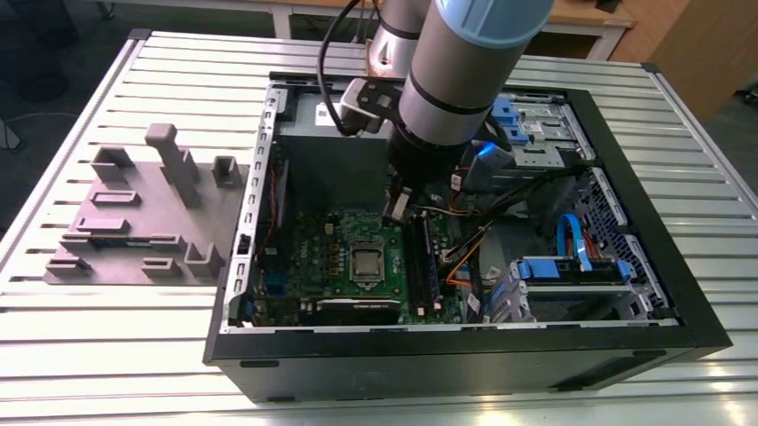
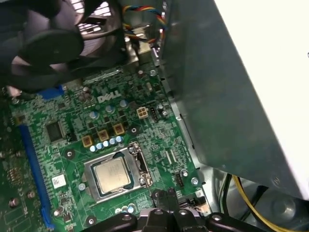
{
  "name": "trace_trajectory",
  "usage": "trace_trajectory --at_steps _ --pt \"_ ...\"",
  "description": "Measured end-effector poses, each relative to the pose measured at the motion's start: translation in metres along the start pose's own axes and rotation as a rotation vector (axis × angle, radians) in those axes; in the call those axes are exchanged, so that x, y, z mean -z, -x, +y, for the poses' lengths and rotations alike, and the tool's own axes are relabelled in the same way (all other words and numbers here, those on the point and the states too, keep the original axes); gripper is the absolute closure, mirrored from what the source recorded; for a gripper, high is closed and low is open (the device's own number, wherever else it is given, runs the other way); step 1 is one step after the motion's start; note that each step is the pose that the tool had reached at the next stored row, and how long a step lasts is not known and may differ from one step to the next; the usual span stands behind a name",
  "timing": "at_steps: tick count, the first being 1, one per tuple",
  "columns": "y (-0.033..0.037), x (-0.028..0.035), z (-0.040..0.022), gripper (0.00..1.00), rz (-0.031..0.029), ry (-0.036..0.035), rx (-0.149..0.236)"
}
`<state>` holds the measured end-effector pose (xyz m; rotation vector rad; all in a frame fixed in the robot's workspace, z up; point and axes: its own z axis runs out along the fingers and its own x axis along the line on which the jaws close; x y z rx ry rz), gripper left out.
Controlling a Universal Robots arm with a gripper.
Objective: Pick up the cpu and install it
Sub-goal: 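Install the first cpu locking lever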
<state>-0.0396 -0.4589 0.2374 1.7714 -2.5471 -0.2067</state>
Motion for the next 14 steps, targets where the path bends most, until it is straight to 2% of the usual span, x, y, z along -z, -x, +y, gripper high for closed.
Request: trace_trajectory --at_steps 6,14 --pt "-0.0035 0.0002 -0.0002 0.90 0.0041 -0.0030 0.047" --pt "-0.0116 0.0006 -0.0015 0.90 0.0035 -0.0155 0.083"
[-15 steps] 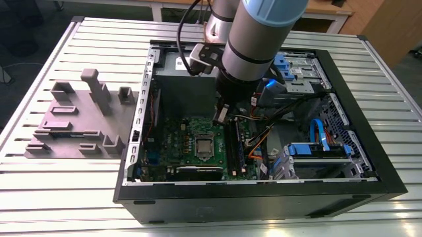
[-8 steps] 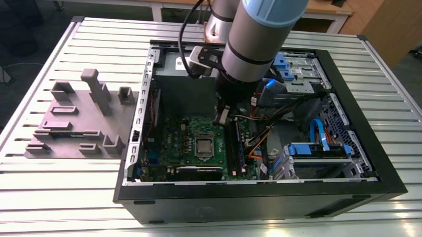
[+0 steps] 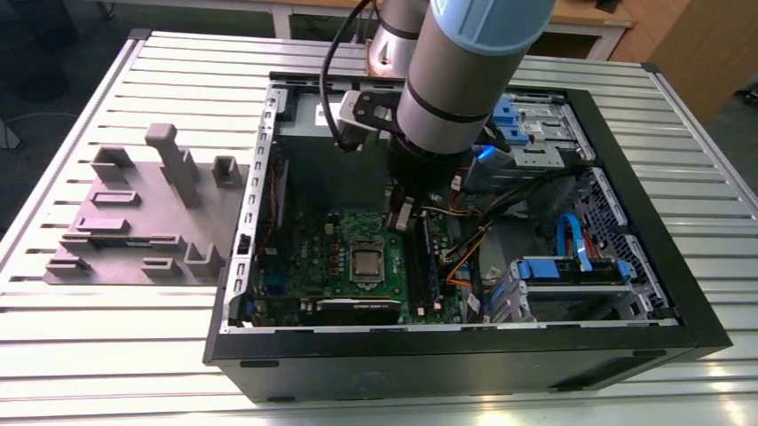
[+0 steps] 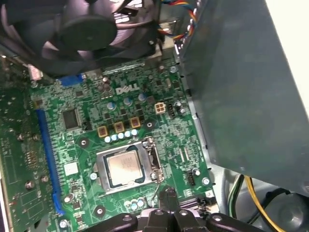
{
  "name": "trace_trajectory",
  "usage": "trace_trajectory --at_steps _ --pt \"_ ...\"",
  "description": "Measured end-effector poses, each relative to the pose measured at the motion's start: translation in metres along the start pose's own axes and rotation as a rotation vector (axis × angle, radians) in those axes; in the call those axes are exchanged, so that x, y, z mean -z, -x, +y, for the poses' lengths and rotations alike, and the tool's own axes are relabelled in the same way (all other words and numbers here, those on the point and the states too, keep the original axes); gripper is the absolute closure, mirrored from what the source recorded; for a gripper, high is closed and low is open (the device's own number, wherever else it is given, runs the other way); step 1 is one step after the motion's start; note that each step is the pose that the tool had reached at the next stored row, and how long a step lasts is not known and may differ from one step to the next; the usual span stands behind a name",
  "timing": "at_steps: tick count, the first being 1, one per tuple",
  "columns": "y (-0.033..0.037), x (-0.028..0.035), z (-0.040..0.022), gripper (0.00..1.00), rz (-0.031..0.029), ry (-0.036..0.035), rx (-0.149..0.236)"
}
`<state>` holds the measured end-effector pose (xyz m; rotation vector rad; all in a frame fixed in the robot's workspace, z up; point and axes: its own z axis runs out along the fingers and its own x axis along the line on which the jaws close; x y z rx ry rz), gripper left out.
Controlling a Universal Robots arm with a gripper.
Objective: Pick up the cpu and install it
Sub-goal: 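Install the first cpu locking lever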
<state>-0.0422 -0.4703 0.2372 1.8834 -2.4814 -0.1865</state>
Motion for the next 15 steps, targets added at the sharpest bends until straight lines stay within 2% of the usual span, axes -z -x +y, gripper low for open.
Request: trace_trajectory --at_steps 7,8,11,13,15 --pt "-0.0050 0.0001 0.0014 0.90 0.0031 -0.0032 0.043" --pt "-0.0054 0.0002 0.0015 0.90 0.0027 -0.0066 0.046" --pt "-0.0064 -0.0002 0.0023 0.90 -0.0028 -0.0251 0.051" --pt "-0.0071 -0.0003 0.0031 0.90 -0.0039 -0.0312 0.055" --pt "-0.0071 -0.0003 0.0033 0.90 -0.0044 -0.0329 0.056"
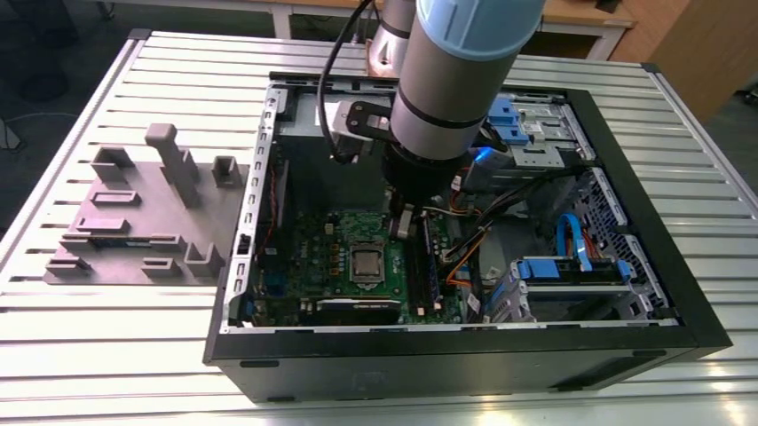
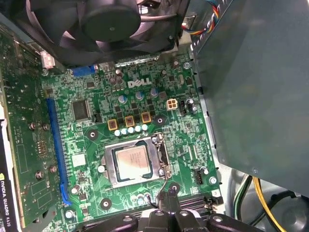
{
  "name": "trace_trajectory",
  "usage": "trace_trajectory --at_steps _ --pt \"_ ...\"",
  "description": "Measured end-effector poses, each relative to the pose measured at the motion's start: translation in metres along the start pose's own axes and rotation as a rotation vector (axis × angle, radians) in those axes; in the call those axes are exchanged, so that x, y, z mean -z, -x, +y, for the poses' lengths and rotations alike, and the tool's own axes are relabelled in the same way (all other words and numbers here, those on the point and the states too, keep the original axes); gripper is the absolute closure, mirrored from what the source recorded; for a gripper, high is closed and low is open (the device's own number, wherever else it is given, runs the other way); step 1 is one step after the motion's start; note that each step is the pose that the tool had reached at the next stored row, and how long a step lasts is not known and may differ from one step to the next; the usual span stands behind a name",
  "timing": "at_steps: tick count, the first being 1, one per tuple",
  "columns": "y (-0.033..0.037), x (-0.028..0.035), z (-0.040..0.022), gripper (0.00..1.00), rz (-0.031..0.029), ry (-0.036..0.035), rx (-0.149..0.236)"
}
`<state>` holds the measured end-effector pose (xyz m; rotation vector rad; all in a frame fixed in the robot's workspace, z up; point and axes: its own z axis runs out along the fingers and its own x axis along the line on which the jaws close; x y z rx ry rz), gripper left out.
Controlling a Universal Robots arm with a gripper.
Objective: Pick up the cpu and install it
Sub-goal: 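Install the first cpu locking lever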
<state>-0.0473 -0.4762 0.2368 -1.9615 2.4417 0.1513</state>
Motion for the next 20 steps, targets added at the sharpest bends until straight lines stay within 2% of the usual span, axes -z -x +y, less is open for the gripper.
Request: trace_trajectory --at_steps 13,20 --pt "-0.0002 0.0000 0.0003 0.90 0.0001 -0.0002 0.002" --pt "-0.0030 -0.0001 0.0011 0.90 0.0034 0.0010 0.053"
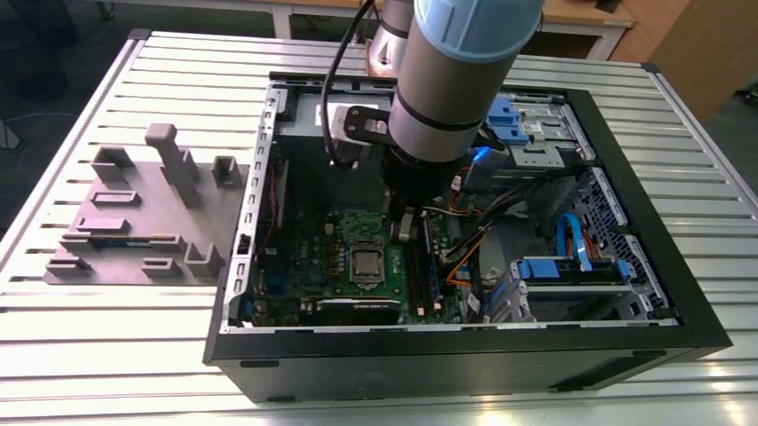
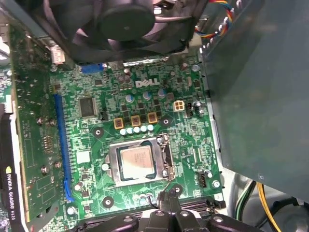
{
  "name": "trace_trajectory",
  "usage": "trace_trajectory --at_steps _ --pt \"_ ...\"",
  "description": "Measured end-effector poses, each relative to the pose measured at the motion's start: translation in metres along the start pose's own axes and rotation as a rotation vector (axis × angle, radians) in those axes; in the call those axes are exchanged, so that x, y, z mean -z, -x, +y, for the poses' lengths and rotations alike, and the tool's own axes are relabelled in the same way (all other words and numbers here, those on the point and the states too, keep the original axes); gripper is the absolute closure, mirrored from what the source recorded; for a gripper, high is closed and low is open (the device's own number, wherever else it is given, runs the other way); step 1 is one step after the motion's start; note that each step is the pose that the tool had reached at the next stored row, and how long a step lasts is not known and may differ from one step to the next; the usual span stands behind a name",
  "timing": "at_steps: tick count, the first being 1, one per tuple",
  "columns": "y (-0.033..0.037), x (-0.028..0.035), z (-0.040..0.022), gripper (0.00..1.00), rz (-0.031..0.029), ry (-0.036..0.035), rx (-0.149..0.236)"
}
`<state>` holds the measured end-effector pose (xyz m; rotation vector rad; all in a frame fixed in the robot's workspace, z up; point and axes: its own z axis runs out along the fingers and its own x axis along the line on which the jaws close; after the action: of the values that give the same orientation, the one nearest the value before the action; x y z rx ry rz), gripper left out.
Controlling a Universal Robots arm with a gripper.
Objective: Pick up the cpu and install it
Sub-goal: 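Install the first cpu locking lever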
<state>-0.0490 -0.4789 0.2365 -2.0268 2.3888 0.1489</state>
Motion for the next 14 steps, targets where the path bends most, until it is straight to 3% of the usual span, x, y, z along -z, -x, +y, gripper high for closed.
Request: trace_trajectory --at_steps 3,8,12,14 --pt "-0.0009 -0.0006 0.0001 0.90 0.0015 0.0010 0.016" --pt "-0.0016 -0.0037 -0.0001 0.90 0.0060 0.0050 0.080" --pt "-0.0047 -0.0039 0.0016 0.90 0.0077 0.0058 0.091" --pt "-0.0060 -0.0040 0.0023 0.90 0.0130 0.0051 0.091"
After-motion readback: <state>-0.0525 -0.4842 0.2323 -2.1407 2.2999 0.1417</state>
